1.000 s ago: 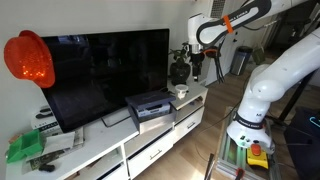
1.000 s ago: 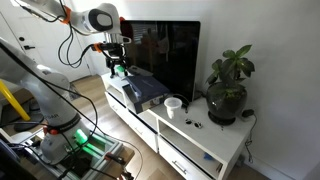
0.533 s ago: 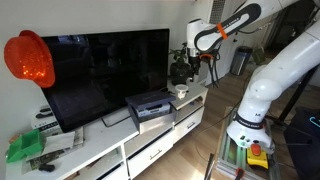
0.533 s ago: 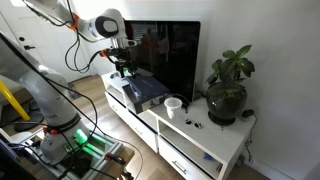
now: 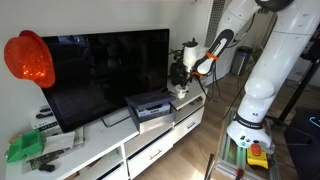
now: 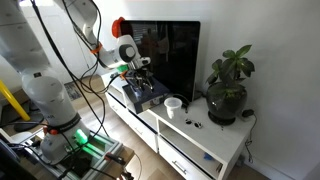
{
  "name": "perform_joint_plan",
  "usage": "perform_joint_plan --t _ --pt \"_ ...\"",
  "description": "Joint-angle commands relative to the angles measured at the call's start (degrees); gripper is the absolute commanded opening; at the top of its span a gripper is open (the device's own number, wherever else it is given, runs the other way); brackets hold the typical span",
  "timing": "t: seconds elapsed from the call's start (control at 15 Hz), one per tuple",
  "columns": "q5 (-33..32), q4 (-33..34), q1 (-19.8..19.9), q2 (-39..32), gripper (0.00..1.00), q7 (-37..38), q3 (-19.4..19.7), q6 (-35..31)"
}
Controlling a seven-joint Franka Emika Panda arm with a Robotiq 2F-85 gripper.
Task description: Remove the lid from the clear cup and put it on the television stand top
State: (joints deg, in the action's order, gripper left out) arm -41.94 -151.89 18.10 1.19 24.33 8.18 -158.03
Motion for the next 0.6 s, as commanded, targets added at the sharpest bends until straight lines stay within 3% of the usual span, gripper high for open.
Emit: perform_joint_plan --t 0.0,0.53 --pt "-11.31 5.98 0.84 -9.6 1.0 10.48 2.05 -5.27" --pt "-16.93 16.8 -1.3 -22.76 1.0 18.57 5.07 -2.94"
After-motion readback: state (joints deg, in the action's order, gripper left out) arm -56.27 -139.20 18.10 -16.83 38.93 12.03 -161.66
